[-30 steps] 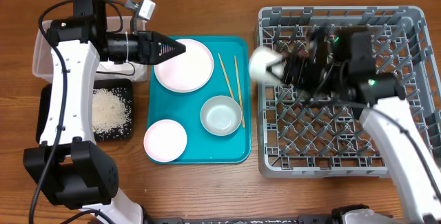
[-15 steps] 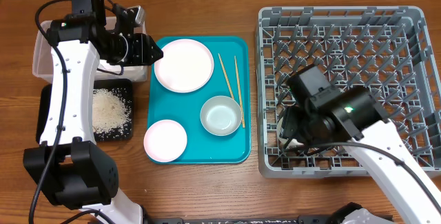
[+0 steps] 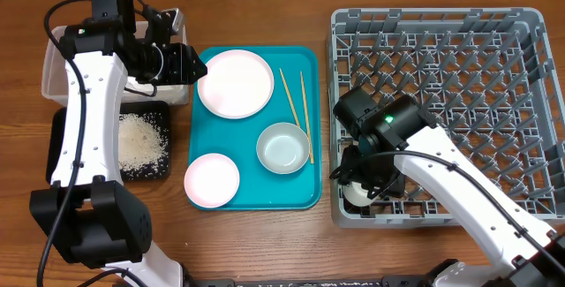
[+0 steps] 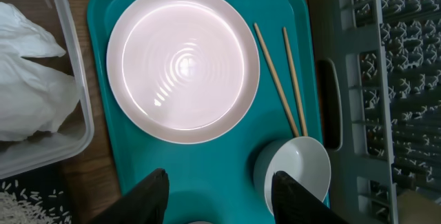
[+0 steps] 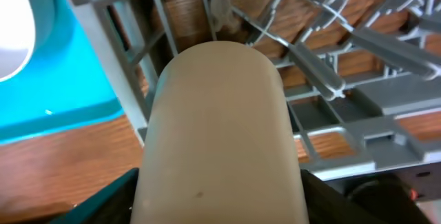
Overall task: Sort waste into correct bins and load items into the dishwasher
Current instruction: 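Place the white cup upside down in the rack's front corner with right gripper, then grasp the white bowl on the teal tray with the right gripper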
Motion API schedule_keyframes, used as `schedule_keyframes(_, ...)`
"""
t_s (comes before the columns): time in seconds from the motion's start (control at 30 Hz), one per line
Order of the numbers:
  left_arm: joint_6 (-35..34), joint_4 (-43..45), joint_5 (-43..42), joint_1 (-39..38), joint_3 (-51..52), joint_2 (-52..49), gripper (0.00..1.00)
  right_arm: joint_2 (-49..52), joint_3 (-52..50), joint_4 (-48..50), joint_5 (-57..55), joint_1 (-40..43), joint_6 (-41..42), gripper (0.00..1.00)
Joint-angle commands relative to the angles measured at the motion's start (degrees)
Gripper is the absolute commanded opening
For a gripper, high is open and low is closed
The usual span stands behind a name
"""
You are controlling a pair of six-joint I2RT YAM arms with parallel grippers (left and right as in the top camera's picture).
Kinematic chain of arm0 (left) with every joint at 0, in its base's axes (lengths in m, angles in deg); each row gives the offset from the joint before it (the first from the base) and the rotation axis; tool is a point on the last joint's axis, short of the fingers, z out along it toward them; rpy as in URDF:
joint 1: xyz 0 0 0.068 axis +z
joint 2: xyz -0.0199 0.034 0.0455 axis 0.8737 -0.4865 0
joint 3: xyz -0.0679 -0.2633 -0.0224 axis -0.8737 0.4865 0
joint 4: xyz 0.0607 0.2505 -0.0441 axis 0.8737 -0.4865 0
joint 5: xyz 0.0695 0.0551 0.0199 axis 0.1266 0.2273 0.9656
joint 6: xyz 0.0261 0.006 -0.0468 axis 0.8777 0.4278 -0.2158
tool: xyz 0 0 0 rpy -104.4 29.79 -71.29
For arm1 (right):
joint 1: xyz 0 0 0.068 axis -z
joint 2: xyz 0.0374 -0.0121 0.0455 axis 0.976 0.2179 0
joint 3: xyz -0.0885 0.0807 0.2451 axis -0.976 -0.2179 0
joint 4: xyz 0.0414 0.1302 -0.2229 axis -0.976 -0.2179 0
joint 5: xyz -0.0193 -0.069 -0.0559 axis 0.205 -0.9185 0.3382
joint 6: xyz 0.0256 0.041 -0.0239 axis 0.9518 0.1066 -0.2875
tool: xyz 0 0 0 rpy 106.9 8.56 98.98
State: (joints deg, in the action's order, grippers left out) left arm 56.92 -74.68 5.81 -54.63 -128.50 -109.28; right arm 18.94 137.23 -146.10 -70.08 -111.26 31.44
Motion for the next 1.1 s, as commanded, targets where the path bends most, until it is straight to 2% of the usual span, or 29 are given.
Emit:
schedule_keyframes(0.0,-0.3,0.2,1.4,0.0,-1.2,0.2,0.53,0.1,-1.4,1.3,-0.1,-0.2,0.2,0.80)
schedule_keyframes(0.1,-0.3,0.2,1.3,0.0,-1.2,0.2,0.54,0.1,-1.0,3.9,-0.3,-0.2,0.1,0.86)
schedule_keyframes(0.2,-0.3,-0.7,1.0,0.1,-2.9,0.2,0.56,0.1,6.8,4.7,-2.1,-0.2,-2.5,0.86)
schedule_keyframes(0.27,-0.2,-4.3,0.5,0.2,-8.5,0.3,0.58,0.1,13.6,8.4,-1.5,-0.3,-4.2,0.86)
schedule_keyframes(0.4,0.6,-9.3,2.8,0.2,-17.3,0.3,0.61,0.6,14.6,16.8,-0.5,-1.3,-3.9,0.83)
schedule_keyframes(0.5,0.6,-11.4,8.2,0.2,-23.8,0.3,0.70,5.9,14.5,20.6,-0.5,-2.9,-2.3,0.81)
schedule_keyframes(0.57,0.5,-11.4,10.8,0.2,-25.0,0.3,0.86,10.5,14.5,21.2,-0.5,-3.9,-1.1,0.77)
schedule_keyframes(0.6,0.6,-11.4,11.3,0.2,-25.0,0.3,1.00,12.9,14.5,21.4,-0.5,-4.4,-1.1,0.75)
schedule_keyframes(1.07,0.6,-11.4,12.3,0.2,-24.4,0.2,1.00,30.3,14.4,22.7,0.1,-5.3,-1.2,0.58)
